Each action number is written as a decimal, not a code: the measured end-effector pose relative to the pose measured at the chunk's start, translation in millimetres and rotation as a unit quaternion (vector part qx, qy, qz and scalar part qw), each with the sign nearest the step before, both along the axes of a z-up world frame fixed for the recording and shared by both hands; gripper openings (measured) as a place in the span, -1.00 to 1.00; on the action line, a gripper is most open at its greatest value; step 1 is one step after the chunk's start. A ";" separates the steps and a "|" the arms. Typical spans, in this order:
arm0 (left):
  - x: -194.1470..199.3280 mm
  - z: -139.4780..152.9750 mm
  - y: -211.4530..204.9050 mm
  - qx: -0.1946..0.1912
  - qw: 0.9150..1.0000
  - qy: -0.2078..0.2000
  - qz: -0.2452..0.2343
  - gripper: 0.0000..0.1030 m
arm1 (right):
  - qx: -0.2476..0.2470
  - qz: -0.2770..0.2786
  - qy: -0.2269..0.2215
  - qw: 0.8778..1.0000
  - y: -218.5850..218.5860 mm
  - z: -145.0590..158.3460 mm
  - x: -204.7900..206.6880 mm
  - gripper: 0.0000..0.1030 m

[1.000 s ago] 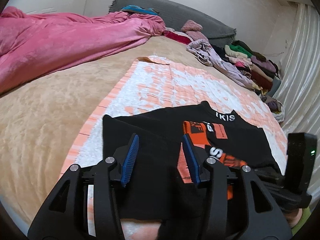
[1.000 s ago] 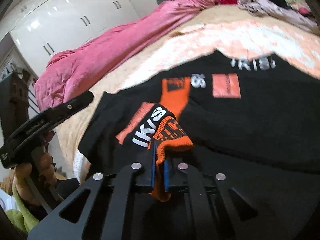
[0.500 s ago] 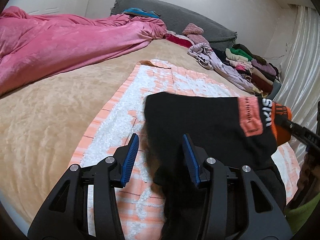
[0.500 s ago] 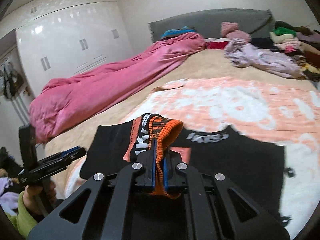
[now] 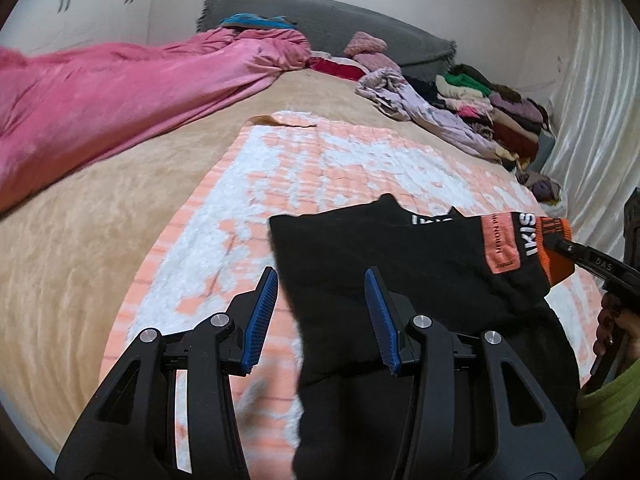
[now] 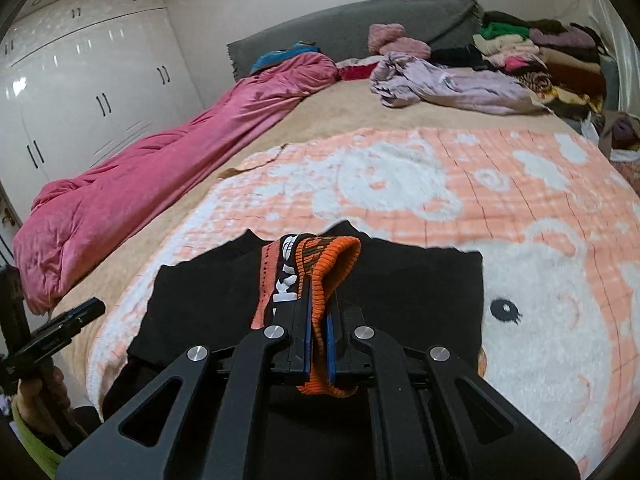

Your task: Fold small clothes

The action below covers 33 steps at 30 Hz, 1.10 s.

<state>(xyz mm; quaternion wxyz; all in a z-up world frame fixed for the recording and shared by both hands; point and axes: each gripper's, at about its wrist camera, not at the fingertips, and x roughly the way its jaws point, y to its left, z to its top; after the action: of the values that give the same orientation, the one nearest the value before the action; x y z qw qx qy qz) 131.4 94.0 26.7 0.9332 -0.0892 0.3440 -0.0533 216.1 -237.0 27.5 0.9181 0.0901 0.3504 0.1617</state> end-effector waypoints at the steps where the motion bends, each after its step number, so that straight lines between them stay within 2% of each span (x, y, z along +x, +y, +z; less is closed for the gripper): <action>1: 4.8 0.3 -6.9 0.008 1.000 0.003 -0.007 -0.28 | 0.000 -0.001 0.003 1.000 -0.7 -2.0 0.5 -0.91; 8: 41.9 -18.6 -49.7 0.037 0.997 0.041 -0.048 -0.28 | -0.006 -0.005 0.014 1.000 -4.4 -11.5 3.7 -0.91; 14: 60.1 -50.6 -54.0 0.039 0.995 0.079 -0.045 -0.27 | -0.029 -0.013 0.020 0.999 -6.0 -18.4 8.4 -0.91; 16: 61.2 -58.0 -51.3 0.037 0.995 0.084 -0.041 -0.19 | -0.035 -0.018 0.029 0.999 -7.8 -23.9 12.3 -0.91; 24: 59.0 -63.2 -49.0 0.033 0.996 0.073 -0.042 -0.15 | -0.057 -0.042 0.084 0.994 -11.3 -56.0 31.0 -0.86; 30: 57.2 -64.1 -46.7 0.024 0.997 0.068 -0.041 -0.15 | -0.078 -0.072 0.081 0.991 -17.1 -63.6 29.8 -0.64; 33: 55.0 -64.5 -46.0 0.024 0.997 0.063 -0.039 -0.15 | -0.081 -0.083 0.074 0.991 -21.5 -59.5 25.7 -0.59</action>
<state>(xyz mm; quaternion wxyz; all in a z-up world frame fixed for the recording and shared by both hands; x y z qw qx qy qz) 186.4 48.1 -37.7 0.9086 -0.0567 0.4069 -0.0754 241.8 -258.5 -32.1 0.9043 0.0557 0.4203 0.0491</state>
